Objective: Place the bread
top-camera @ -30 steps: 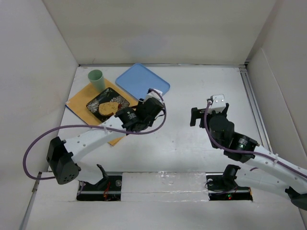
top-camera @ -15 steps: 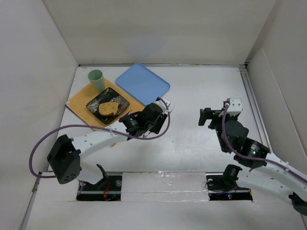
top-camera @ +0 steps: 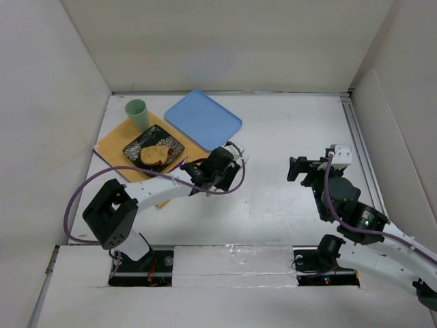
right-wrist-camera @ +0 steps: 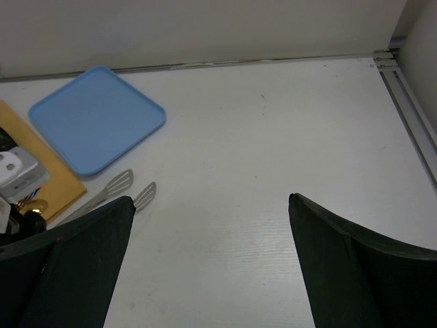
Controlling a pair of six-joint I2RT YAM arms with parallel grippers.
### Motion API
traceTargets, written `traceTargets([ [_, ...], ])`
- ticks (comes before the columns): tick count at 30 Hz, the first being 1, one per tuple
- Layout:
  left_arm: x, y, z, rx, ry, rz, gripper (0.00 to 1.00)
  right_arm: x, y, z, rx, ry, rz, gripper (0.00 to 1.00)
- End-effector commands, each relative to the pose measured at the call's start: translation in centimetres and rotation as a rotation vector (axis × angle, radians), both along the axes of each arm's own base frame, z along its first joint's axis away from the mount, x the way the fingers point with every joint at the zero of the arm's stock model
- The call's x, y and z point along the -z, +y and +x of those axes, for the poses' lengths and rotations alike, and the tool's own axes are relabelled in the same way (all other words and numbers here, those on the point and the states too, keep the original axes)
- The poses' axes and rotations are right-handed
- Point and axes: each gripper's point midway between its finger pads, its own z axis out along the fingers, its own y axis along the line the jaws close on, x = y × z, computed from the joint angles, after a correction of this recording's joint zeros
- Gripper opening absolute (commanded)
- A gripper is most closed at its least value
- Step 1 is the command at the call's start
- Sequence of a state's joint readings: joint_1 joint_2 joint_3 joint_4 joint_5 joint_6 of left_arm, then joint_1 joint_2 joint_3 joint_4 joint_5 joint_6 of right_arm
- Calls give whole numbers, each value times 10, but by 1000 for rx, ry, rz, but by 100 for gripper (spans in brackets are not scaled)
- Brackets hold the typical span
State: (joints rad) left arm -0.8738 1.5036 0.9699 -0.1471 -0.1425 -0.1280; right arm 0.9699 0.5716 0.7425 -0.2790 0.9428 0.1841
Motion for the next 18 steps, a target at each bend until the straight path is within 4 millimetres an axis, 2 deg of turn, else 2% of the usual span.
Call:
traceTargets([
  [1, 6, -7, 6, 10, -13, -14, 44, -9, 0, 1, 9, -23, 44, 100],
  [8, 37, -7, 8, 11, 31, 23, 45, -9, 1, 1, 0, -25, 42, 100],
  [13, 56, 4, 12, -13, 48, 63, 46, -9, 4, 2, -11, -25, 37, 100],
  [18, 61, 7, 17, -20, 47, 76, 48, -8, 5, 3, -11, -21, 32, 100],
])
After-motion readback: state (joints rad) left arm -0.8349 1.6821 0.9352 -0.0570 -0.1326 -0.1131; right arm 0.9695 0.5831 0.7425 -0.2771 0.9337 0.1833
